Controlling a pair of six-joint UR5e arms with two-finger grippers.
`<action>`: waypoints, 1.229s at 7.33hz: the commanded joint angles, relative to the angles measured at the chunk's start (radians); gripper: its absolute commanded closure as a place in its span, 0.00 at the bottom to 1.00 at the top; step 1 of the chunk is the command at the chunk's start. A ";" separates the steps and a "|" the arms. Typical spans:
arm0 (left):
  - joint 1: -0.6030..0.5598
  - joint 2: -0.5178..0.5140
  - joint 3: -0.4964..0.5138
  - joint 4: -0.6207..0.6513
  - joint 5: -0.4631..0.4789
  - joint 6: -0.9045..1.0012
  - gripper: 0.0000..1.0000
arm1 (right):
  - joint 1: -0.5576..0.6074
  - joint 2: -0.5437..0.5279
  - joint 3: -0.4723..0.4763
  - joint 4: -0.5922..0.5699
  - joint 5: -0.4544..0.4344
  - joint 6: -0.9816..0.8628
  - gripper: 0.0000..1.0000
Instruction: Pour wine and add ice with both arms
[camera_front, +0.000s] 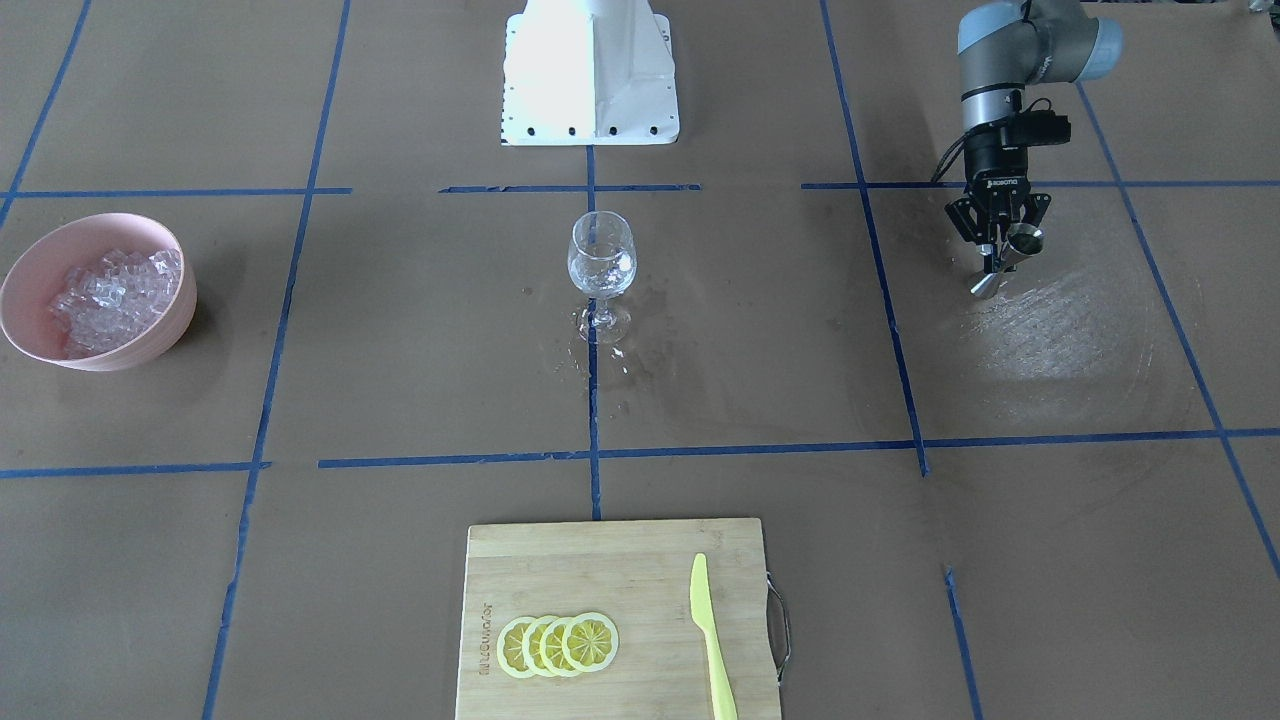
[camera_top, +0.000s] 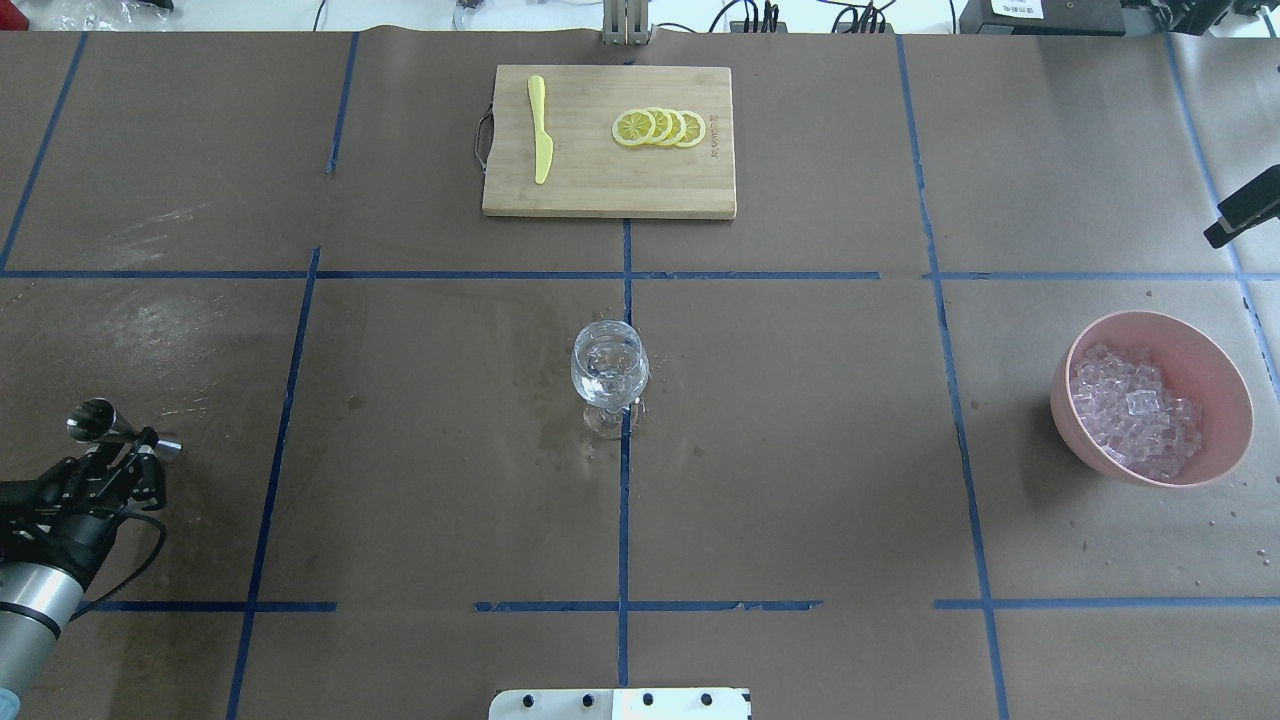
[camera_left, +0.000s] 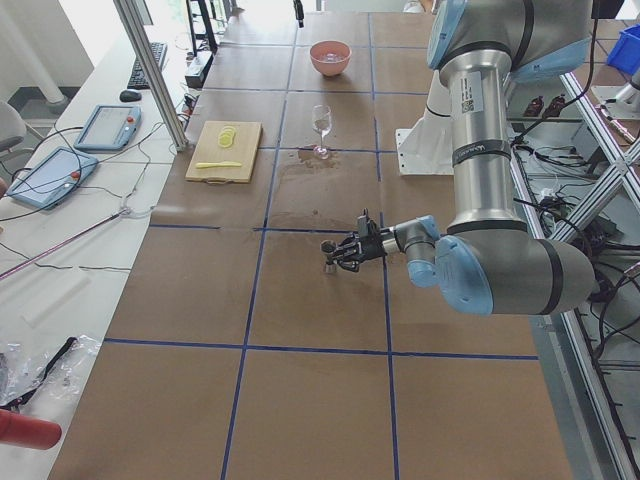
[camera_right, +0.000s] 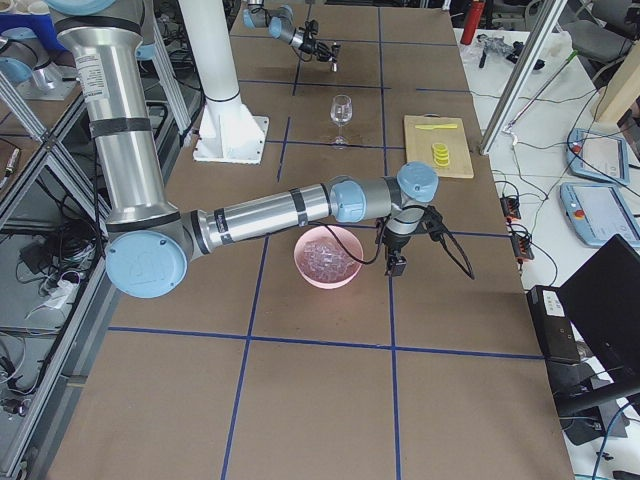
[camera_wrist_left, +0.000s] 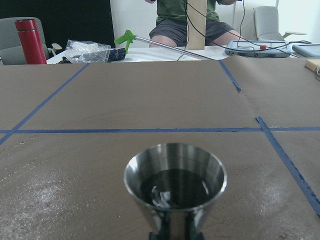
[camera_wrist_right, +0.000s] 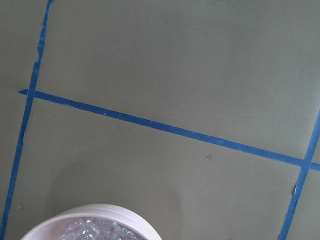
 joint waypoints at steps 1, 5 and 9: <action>-0.001 0.001 -0.005 -0.002 0.024 0.002 1.00 | 0.000 0.000 0.001 0.000 -0.001 -0.002 0.00; -0.009 -0.006 -0.025 -0.008 0.067 0.003 1.00 | 0.000 0.003 0.001 0.000 -0.001 -0.002 0.00; -0.020 -0.133 -0.096 -0.011 0.109 0.245 1.00 | 0.000 0.009 -0.005 0.000 -0.001 -0.002 0.00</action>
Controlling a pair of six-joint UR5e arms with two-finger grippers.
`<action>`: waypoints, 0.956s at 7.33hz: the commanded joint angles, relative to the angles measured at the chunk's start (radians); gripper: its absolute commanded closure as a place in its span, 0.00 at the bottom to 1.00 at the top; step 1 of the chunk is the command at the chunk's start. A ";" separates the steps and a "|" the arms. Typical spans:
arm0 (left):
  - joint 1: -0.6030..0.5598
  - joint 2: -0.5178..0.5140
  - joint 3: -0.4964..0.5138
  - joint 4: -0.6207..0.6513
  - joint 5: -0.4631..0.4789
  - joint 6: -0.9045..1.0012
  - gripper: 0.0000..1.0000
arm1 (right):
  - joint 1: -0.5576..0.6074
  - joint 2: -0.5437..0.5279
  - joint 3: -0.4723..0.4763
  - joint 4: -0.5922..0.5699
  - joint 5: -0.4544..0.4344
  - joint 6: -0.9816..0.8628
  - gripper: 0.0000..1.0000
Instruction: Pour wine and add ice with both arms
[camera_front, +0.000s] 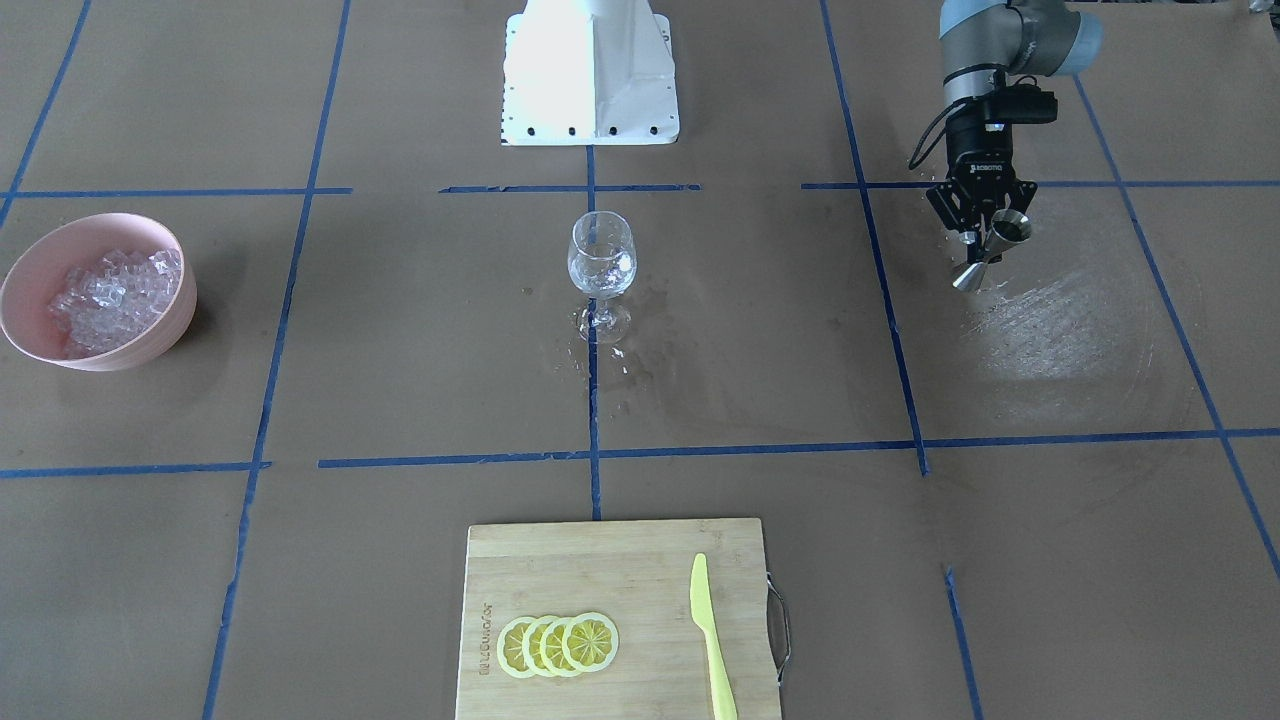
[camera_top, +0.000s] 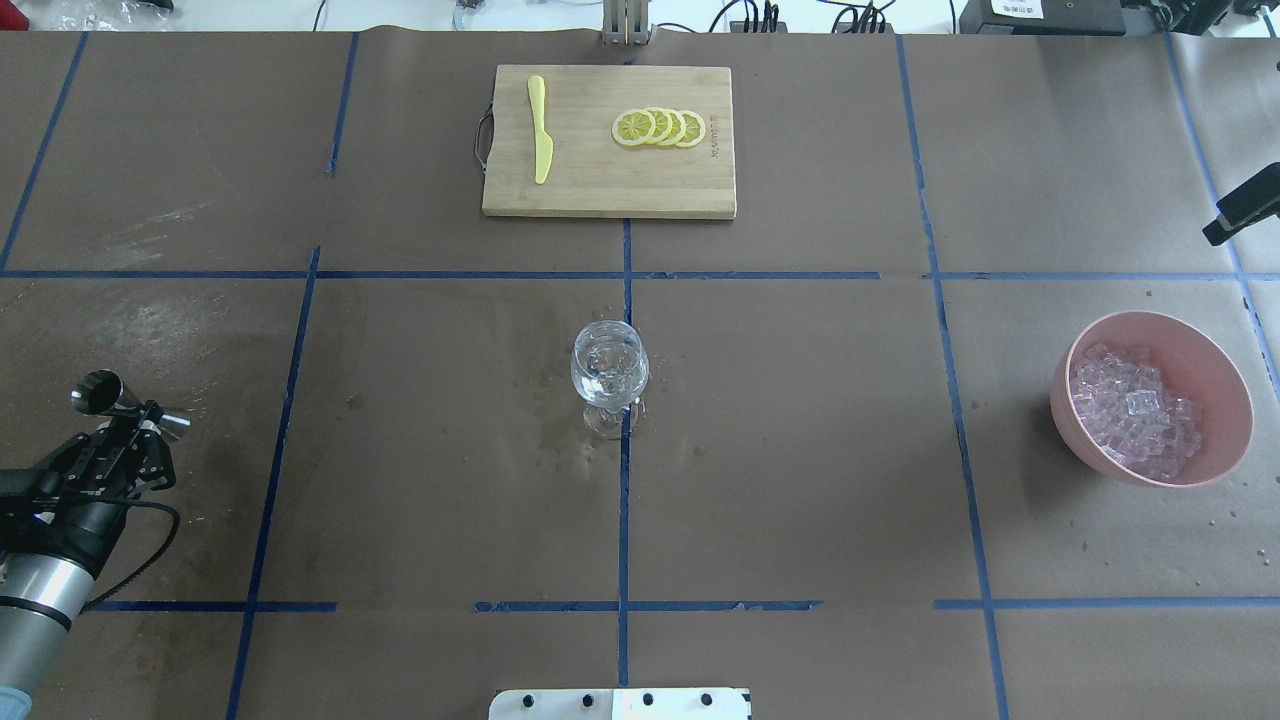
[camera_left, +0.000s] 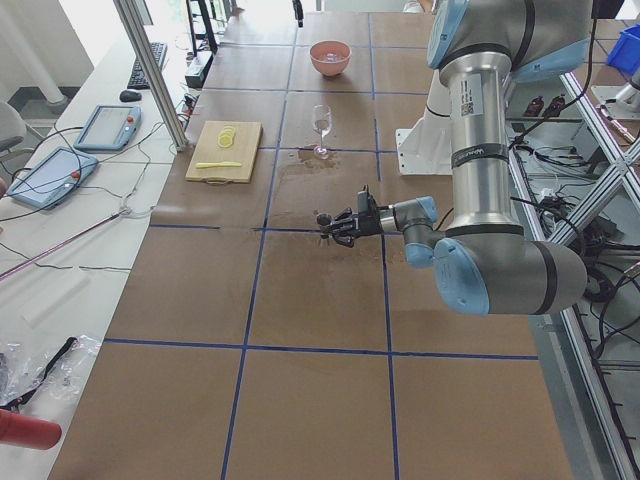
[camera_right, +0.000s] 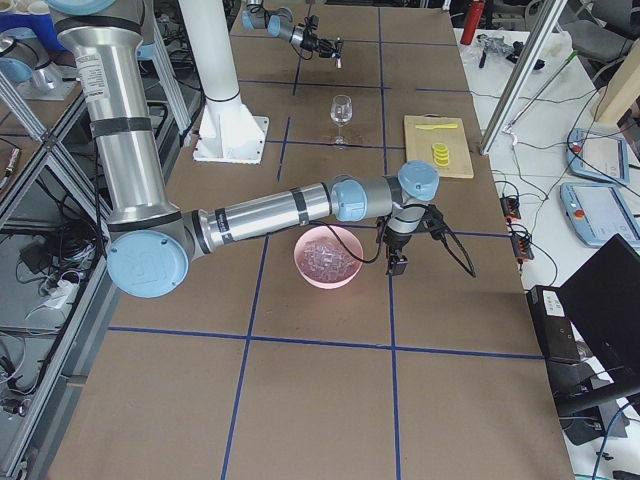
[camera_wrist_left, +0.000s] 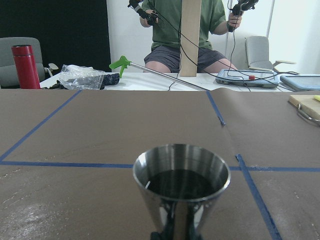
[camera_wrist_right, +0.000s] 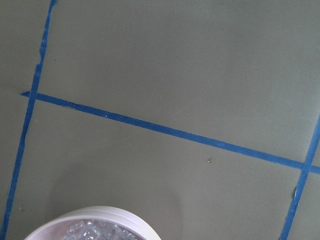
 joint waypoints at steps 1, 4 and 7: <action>-0.002 -0.123 -0.006 -0.019 0.020 0.176 1.00 | 0.000 0.002 -0.005 -0.001 0.000 0.000 0.00; -0.030 -0.327 -0.008 -0.201 0.017 0.613 1.00 | 0.000 0.002 -0.009 -0.001 0.000 0.000 0.00; -0.048 -0.403 -0.005 -0.192 -0.027 0.727 1.00 | 0.000 0.001 -0.009 -0.001 0.000 0.000 0.00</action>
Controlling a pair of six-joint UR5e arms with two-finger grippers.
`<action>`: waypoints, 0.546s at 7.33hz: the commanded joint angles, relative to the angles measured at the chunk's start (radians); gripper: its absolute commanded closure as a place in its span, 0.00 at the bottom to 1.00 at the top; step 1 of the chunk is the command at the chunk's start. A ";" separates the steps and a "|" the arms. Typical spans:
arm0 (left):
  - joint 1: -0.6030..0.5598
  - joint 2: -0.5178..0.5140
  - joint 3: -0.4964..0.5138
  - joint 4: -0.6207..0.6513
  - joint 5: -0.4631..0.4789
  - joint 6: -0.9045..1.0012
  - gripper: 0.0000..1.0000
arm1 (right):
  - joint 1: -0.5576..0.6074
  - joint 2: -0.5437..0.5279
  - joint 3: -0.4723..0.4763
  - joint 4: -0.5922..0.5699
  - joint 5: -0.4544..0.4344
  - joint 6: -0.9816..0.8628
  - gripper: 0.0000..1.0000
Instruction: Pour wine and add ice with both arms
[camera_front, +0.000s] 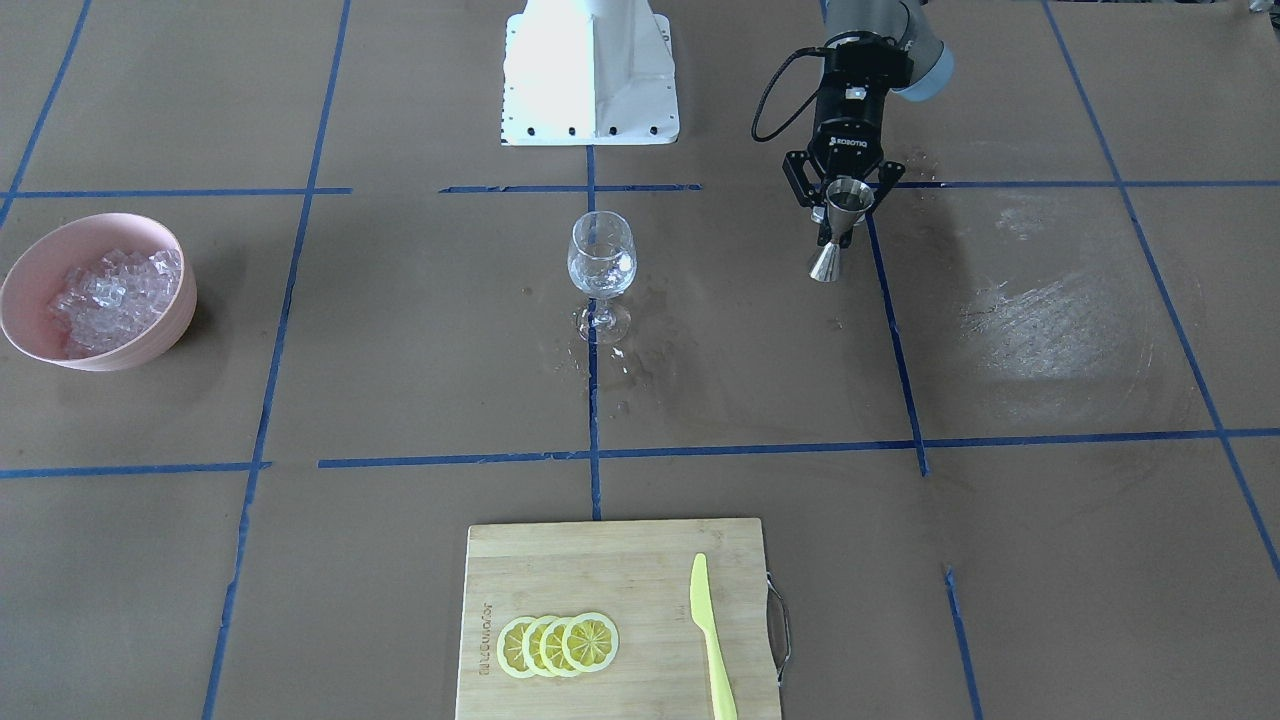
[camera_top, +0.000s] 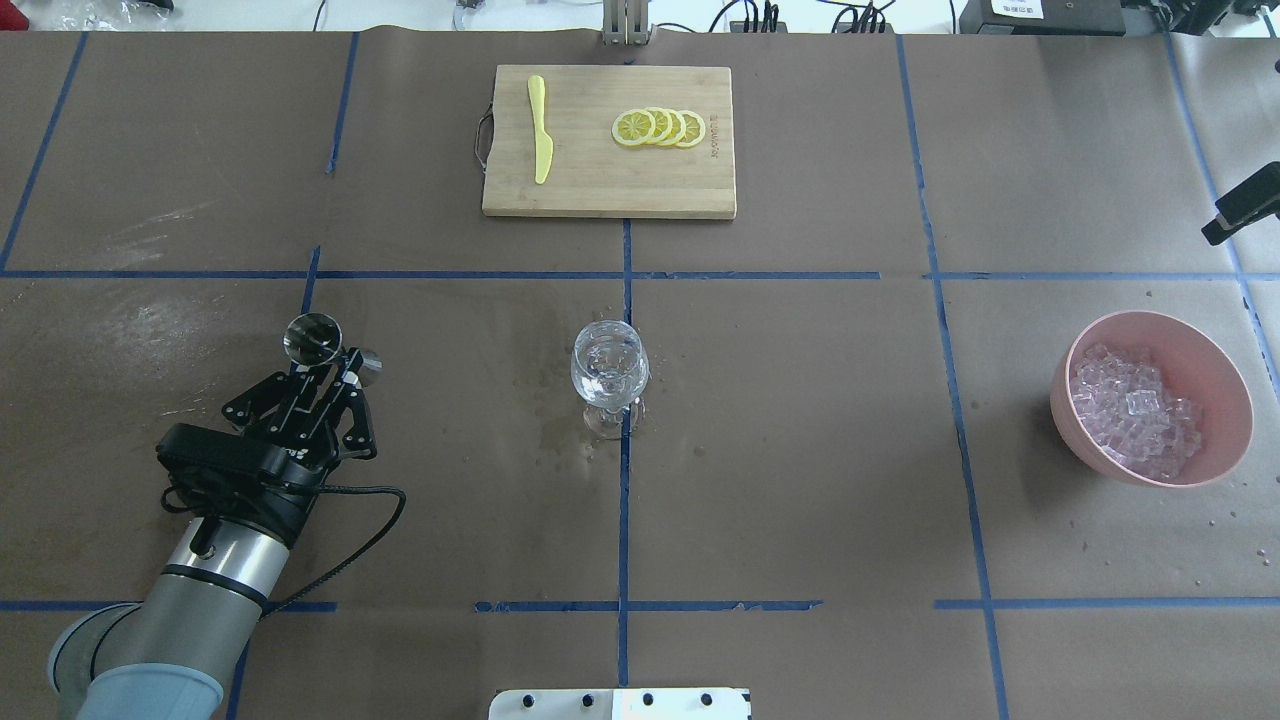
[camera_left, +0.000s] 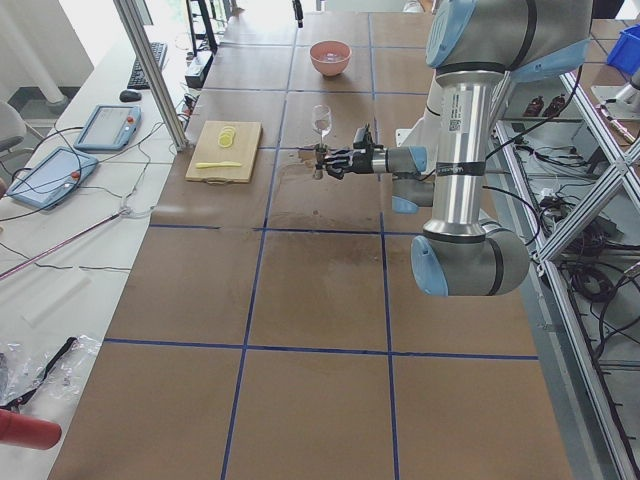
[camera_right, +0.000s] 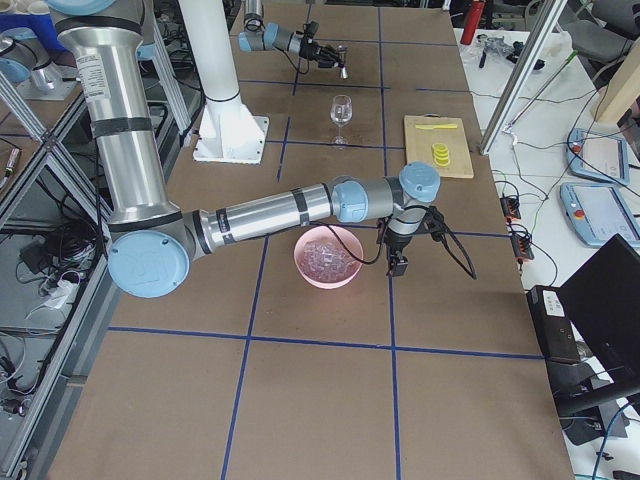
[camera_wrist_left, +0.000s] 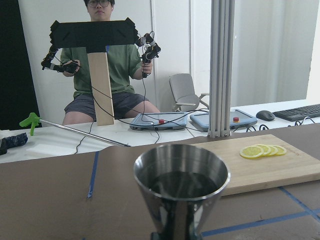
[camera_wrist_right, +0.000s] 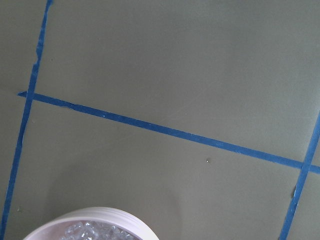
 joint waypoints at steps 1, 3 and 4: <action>-0.014 -0.066 0.001 -0.003 -0.071 0.118 1.00 | 0.000 -0.001 -0.002 0.000 0.000 0.000 0.00; -0.018 -0.123 0.002 -0.002 -0.085 0.245 1.00 | 0.000 -0.001 0.000 0.000 0.000 0.000 0.00; -0.039 -0.138 0.001 -0.002 -0.135 0.291 1.00 | 0.000 -0.001 0.000 0.000 0.000 0.002 0.00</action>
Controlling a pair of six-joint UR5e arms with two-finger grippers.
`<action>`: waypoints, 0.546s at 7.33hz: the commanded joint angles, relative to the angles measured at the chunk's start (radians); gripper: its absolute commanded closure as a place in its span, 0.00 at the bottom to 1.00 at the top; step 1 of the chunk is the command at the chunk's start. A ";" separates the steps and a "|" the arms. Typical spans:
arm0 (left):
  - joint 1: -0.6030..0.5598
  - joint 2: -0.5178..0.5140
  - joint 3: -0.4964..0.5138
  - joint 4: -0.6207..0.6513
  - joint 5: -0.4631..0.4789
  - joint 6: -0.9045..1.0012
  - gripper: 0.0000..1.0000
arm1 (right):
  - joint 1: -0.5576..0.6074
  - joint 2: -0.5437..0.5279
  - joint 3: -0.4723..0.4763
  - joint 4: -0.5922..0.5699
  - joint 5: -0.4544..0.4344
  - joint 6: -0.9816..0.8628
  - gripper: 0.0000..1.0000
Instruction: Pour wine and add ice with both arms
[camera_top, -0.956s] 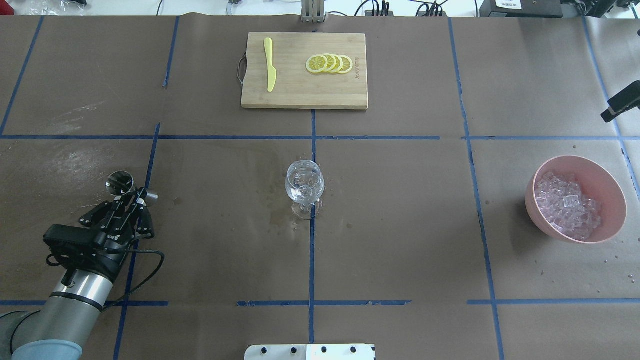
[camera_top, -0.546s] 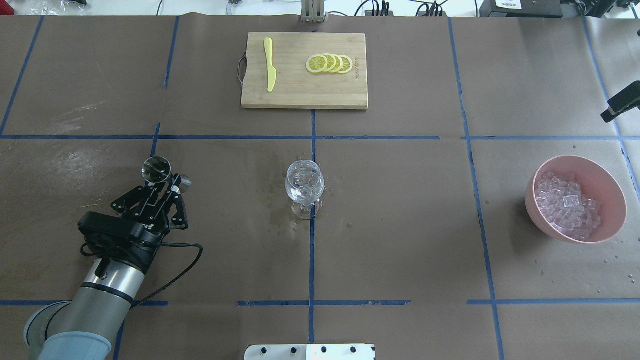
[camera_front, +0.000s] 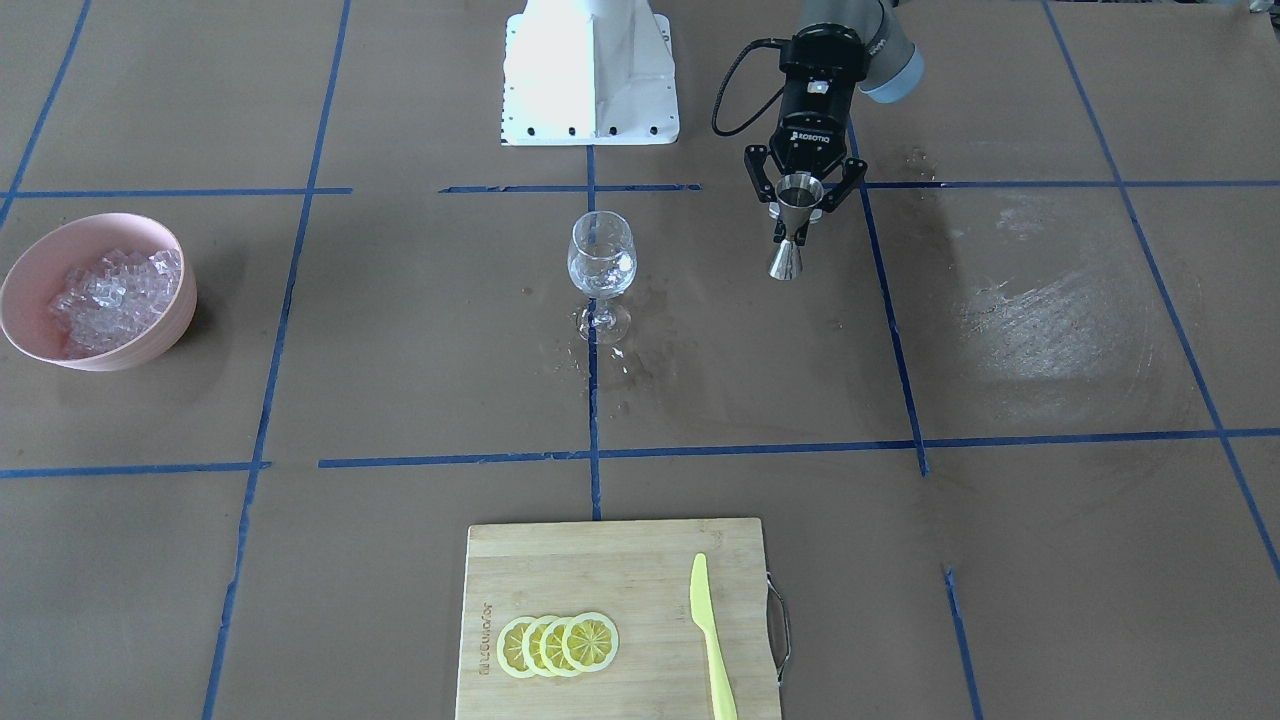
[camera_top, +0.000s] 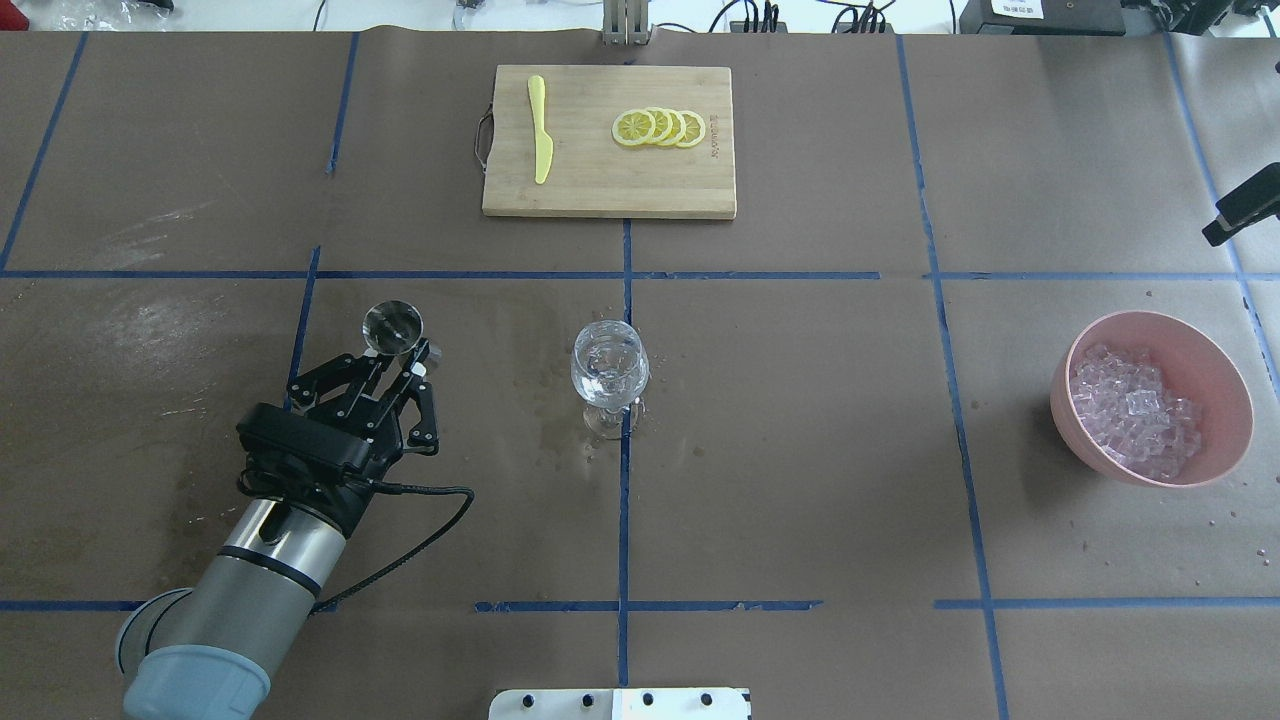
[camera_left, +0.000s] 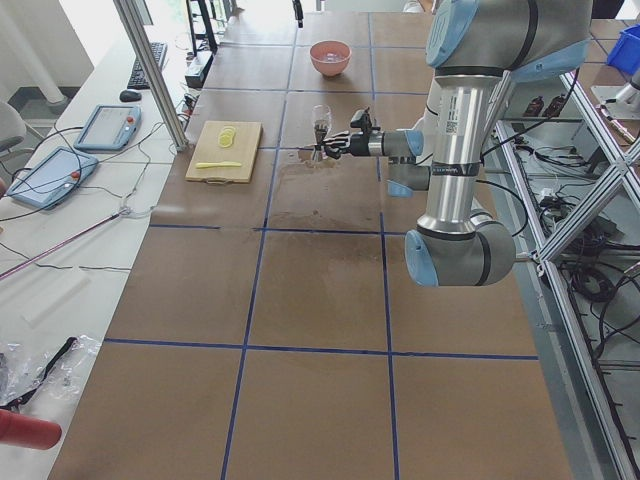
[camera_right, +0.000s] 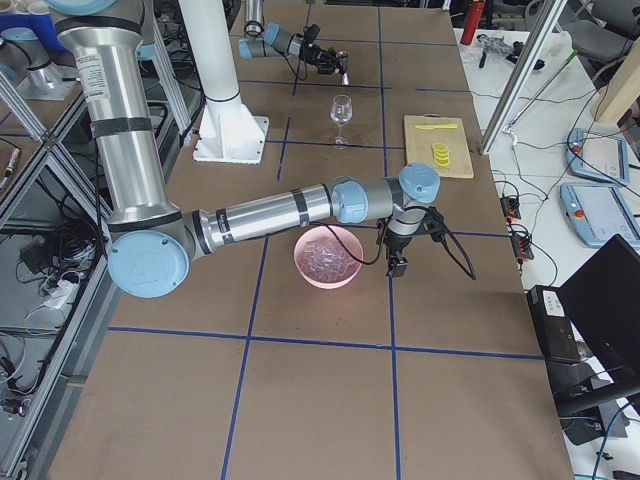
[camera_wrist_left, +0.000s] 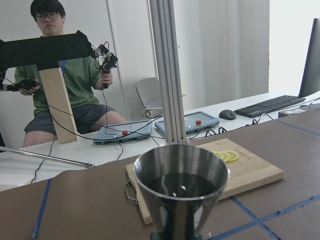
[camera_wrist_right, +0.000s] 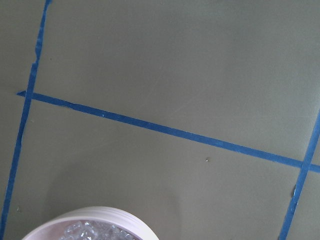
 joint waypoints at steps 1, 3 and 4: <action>-0.024 -0.029 0.008 0.003 -0.088 0.096 1.00 | 0.000 0.001 0.003 0.000 0.000 0.001 0.00; -0.057 -0.049 0.008 0.049 -0.172 0.110 1.00 | 0.000 0.003 0.009 0.002 0.000 0.001 0.00; -0.069 -0.076 0.008 0.107 -0.183 0.110 1.00 | 0.000 0.005 0.014 0.002 0.000 0.001 0.00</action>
